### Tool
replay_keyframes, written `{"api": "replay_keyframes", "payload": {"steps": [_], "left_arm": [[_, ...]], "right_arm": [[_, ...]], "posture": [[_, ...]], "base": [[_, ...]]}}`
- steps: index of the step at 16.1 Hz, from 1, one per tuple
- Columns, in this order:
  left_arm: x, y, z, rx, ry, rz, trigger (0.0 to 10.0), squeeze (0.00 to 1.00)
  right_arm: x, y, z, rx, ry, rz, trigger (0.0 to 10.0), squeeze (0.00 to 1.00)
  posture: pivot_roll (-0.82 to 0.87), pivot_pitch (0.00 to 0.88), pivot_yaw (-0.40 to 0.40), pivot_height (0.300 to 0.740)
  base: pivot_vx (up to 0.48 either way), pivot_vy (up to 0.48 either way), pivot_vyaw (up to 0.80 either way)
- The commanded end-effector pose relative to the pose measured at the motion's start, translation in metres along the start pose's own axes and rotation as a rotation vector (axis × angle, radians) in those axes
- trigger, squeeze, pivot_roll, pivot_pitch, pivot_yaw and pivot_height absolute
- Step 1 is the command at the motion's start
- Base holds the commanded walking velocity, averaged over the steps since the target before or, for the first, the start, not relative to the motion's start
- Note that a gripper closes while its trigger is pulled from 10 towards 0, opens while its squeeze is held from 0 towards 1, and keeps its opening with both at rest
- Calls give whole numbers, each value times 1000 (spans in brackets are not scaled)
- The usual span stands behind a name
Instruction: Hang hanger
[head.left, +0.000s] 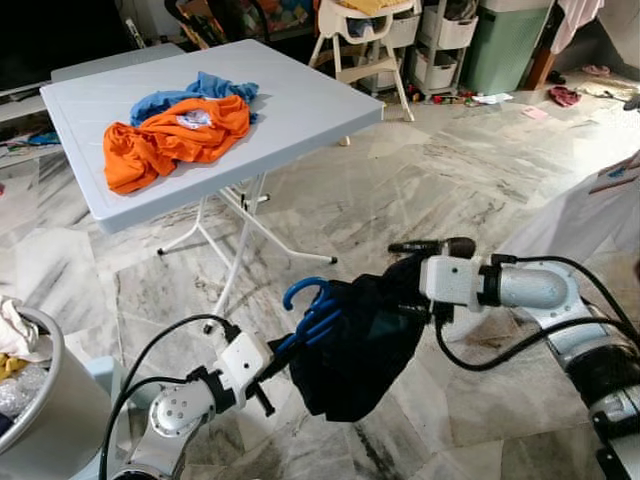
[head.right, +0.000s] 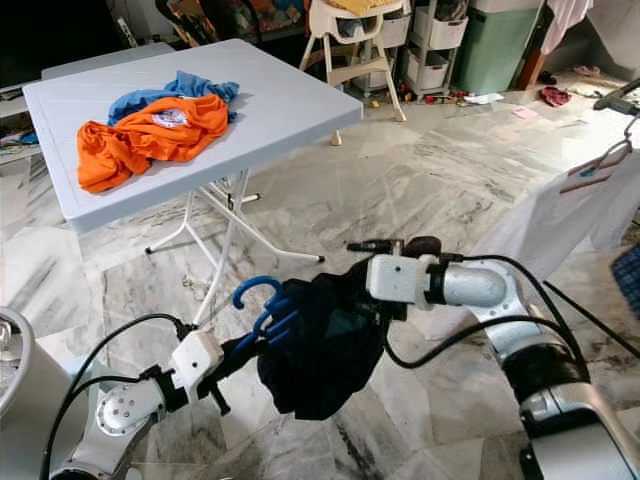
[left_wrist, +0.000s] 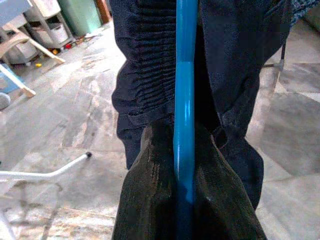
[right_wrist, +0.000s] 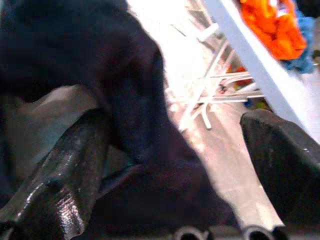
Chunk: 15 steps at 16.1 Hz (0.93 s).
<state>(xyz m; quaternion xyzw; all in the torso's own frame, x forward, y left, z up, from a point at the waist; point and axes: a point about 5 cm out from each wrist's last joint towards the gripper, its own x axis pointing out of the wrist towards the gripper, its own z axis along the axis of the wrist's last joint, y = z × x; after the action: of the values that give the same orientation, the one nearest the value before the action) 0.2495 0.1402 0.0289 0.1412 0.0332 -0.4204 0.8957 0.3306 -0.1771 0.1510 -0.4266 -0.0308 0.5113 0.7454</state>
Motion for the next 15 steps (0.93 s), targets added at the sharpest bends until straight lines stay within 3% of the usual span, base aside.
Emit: {"api": "replay_keyframes", "payload": {"steps": [1,3,6,8,12,14,15], "left_arm": [[-1,3,2,23,-13,29,0,0],[-3,5,-3,28,20,57,0,0],[-5,12,-4,49,38,100,0,0],[-5,19,-2,68,39,134,0,0],[-6,22,-1,79,30,161,0,0],[-5,24,0,80,28,194,0,0],[-5,25,0,78,25,205,0,0]], "right_arm": [[0,-10,6,-29,-24,-56,10000,1000],[3,-11,10,3,-64,-76,10000,1000],[1,-3,9,31,-64,9,10000,1000],[-5,0,4,62,-32,89,10000,1000],[-9,1,0,105,-1,129,10000,1000],[-9,16,-11,176,59,186,10000,1000],[-7,19,-15,212,75,158,10000,1000]], "posture": [[-106,13,36,740],[-106,12,37,740],[-104,11,39,740],[-104,13,40,740],[-101,13,40,740],[-98,14,39,740],[-97,14,37,740]], "base": [[0,0,0],[0,0,0],[0,0,0],[0,0,0],[0,0,0],[0,0,0],[0,0,0]]}}
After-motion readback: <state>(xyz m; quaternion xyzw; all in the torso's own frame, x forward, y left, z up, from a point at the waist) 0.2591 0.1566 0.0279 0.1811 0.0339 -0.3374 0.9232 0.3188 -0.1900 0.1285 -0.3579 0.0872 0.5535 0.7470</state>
